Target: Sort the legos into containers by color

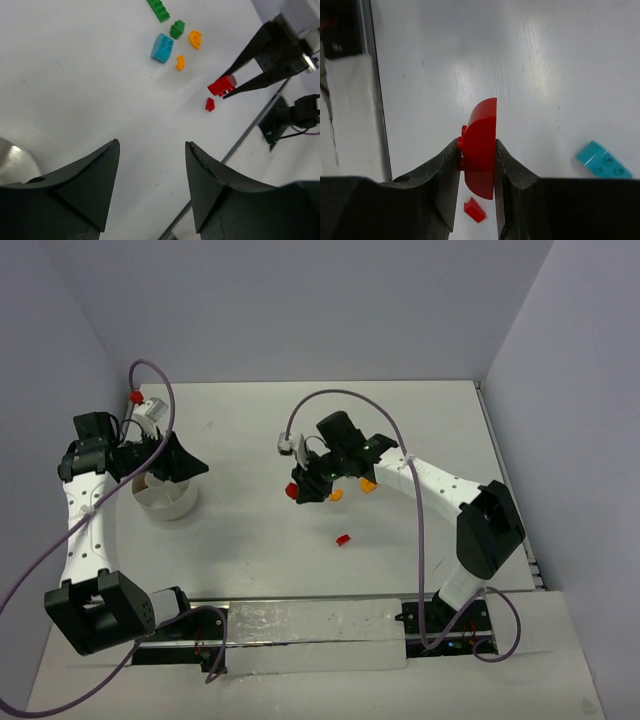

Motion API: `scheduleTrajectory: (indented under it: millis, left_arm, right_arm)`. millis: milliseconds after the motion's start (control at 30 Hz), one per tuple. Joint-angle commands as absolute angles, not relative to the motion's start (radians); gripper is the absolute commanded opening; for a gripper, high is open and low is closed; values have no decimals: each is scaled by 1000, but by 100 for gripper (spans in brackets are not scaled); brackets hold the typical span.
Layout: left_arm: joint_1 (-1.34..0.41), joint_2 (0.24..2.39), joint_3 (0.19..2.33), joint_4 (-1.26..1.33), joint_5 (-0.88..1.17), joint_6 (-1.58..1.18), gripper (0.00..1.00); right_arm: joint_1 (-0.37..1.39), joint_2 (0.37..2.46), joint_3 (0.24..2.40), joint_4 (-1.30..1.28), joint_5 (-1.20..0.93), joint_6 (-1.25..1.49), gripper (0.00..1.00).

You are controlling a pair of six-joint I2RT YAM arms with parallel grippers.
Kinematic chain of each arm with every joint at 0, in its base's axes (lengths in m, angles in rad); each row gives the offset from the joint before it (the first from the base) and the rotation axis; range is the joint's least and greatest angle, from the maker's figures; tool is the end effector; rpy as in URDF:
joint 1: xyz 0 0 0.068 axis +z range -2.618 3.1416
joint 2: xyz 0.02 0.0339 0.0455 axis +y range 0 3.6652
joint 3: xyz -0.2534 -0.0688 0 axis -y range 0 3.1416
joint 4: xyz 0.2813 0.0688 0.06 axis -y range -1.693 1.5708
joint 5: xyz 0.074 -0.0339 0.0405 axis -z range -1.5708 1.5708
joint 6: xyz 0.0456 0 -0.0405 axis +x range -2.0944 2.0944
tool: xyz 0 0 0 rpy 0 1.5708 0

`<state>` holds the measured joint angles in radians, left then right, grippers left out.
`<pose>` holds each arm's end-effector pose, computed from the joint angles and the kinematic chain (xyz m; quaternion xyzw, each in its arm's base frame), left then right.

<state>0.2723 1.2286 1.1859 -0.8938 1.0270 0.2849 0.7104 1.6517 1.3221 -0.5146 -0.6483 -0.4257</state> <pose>0.2767 0.0368 0.3215 0.1584 0.8266 -0.3740 0.3895 0.2848 0.2813 0.2493 -0.5721 0.6860 0.3425 0.2912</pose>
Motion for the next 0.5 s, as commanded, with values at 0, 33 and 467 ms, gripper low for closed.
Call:
scheduleTrajectory:
  millis: [0,33,467]
  left_arm:
    - [248,1138,1117,-723,1074,-35,70]
    - [237,1108,1102,-687,1044,-93,73]
    - [86,1082,1055,-499,908,-583,81]
  right_arm:
    - [727,1628,1413,-408,-661,-223,0]
    - [736,1630,1427,-385,-637,-198,0]
    - [884,1680,1554,-338,-427,-123,0]
